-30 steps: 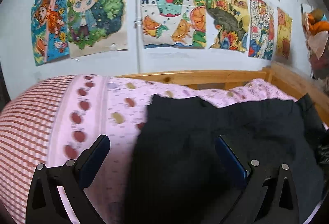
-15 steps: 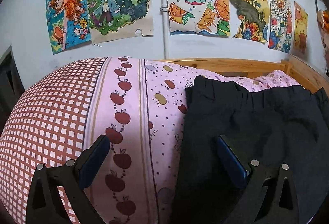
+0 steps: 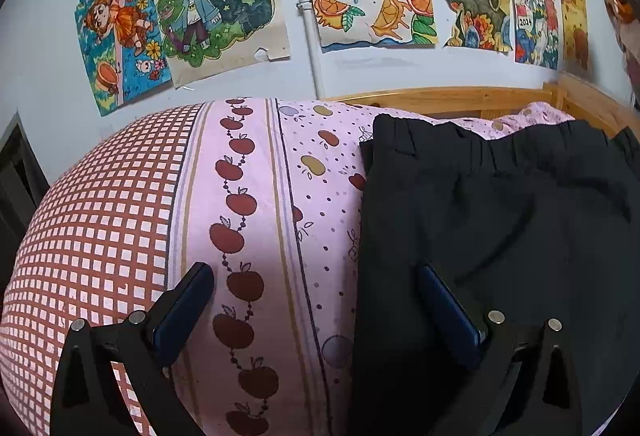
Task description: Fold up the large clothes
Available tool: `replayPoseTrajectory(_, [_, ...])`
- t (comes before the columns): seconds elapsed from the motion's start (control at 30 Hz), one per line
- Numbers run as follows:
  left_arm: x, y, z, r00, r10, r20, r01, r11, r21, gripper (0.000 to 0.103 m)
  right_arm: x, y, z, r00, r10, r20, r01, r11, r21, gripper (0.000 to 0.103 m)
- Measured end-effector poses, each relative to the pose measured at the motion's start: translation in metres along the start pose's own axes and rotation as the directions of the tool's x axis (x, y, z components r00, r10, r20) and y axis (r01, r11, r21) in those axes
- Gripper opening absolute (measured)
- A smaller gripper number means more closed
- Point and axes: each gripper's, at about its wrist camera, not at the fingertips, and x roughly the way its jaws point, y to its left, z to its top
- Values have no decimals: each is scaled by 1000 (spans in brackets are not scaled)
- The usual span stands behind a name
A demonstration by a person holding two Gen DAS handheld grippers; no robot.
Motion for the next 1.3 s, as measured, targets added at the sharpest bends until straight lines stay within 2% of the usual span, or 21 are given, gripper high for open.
replayPoseTrajectory(0.07, [1,0,0,1000,1,1,-1,1000,4,103,7,-12,-4,1000,-13,-22,14,999,42,102])
replayPoseTrajectory(0.2, [2,-2,-1,1000,0,-1,0,1000,9,103,23,-34,-12,997,16,-73,-7,993,122,102])
replayPoseTrajectory(0.3, [4,-2,-2,1000,-1,-2,1,1000,10,103,33,-42,-18,995,16,-94,-3,990,141,102])
replayPoseTrajectory(0.4, [5,-2,-3,1000,-2,-2,2,1000,12,103,43,-47,-20,993,53,-109,-34,985,168,102])
replayPoseTrajectory(0.63, [10,-5,-4,1000,-8,-8,8,999,34,103,54,-41,-25,982,135,-135,-115,983,145,102])
replayPoseTrajectory(0.83, [20,3,-1,994,-98,-43,98,995,13,103,67,-39,-26,966,202,-163,-179,973,148,102])
replayPoseTrajectory(0.93, [29,8,1,978,-194,-72,193,981,-21,103,74,-40,-29,954,248,-169,-220,960,171,102])
replayPoseTrajectory(0.97, [32,10,1,964,-251,-83,249,968,-31,103,76,-40,-30,950,261,-170,-232,957,176,102])
replayPoseTrajectory(1.03, [36,9,2,946,-310,-91,308,951,-35,103,81,-39,-34,941,289,-176,-257,949,181,102])
replayPoseTrajectory(1.17, [43,3,2,919,-378,-109,378,926,-18,103,87,-41,-38,927,331,-177,-294,934,205,102])
replayPoseTrajectory(1.3, [54,-1,3,898,-420,-131,423,906,-11,103,92,-39,-41,923,343,-176,-307,930,203,102])
